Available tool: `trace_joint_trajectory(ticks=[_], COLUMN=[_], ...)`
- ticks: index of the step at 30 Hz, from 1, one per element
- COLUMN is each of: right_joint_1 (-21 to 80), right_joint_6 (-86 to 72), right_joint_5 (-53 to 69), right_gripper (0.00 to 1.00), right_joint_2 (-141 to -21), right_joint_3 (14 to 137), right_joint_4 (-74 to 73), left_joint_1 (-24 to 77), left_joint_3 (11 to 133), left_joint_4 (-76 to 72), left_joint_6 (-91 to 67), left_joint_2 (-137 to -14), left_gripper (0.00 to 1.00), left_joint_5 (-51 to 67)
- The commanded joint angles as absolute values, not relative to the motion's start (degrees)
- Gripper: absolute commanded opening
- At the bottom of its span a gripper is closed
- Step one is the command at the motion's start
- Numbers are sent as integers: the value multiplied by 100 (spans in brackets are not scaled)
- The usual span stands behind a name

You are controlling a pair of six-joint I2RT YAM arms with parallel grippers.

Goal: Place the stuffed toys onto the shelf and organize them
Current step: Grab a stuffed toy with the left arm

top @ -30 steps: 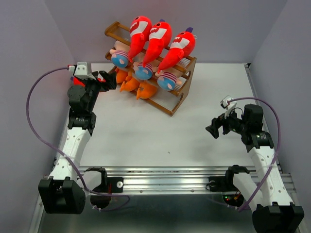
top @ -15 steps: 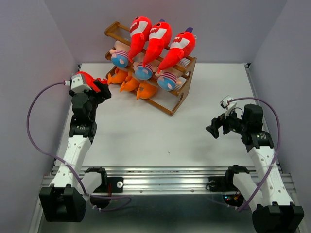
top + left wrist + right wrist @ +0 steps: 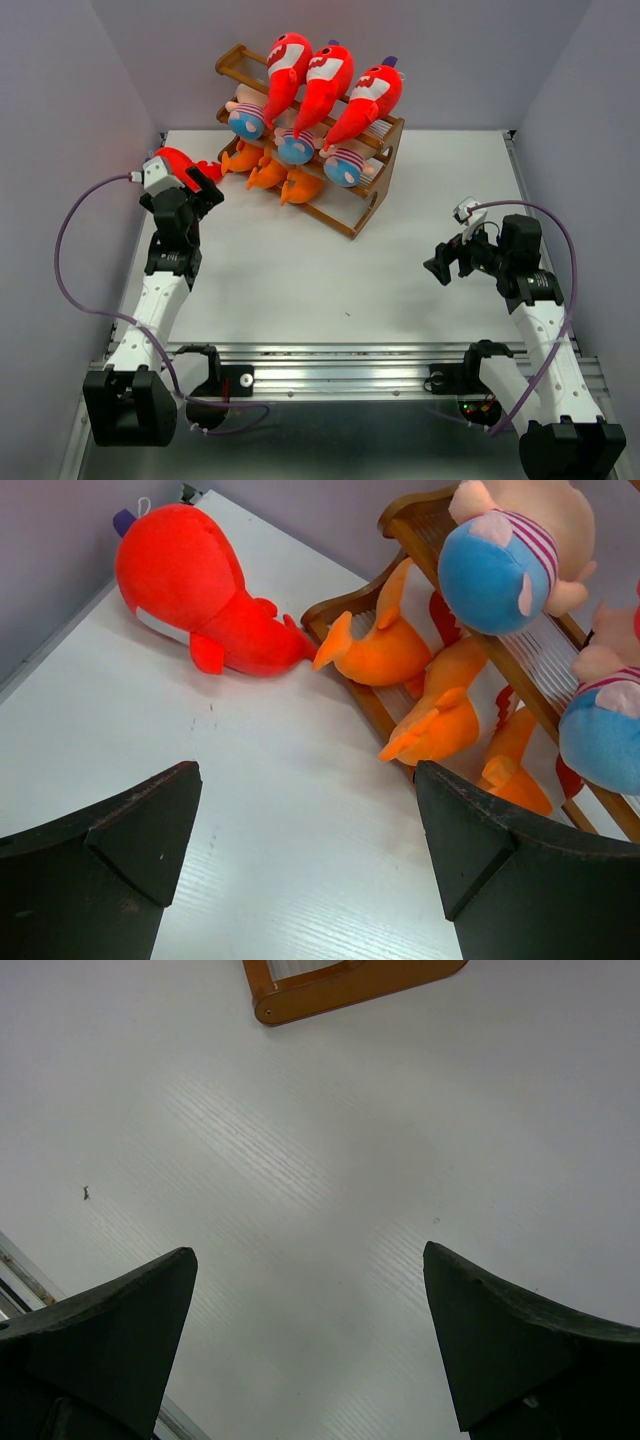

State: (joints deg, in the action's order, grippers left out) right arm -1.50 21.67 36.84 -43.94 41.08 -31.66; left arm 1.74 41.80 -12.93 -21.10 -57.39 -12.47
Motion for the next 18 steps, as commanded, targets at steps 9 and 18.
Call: trace_joint_trajectory(ticks=[9, 18], right_joint_1=[-193, -193], right_joint_6=[2232, 2232], right_joint_5=[3639, 3639], right_gripper=[100, 100], right_joint_2=[-4333, -4333], right_joint_3=[4052, 4060], right_joint_4=[-2979, -2988], left_joint_1=[-113, -202], left_joint_3=[4280, 4271], left_joint_4=[-1195, -1213], left_joint_6=[-2513, -2584], left_joint_2=[-6170, -6284], left_gripper=[99, 99], left_joint_5=[-1565, -1433])
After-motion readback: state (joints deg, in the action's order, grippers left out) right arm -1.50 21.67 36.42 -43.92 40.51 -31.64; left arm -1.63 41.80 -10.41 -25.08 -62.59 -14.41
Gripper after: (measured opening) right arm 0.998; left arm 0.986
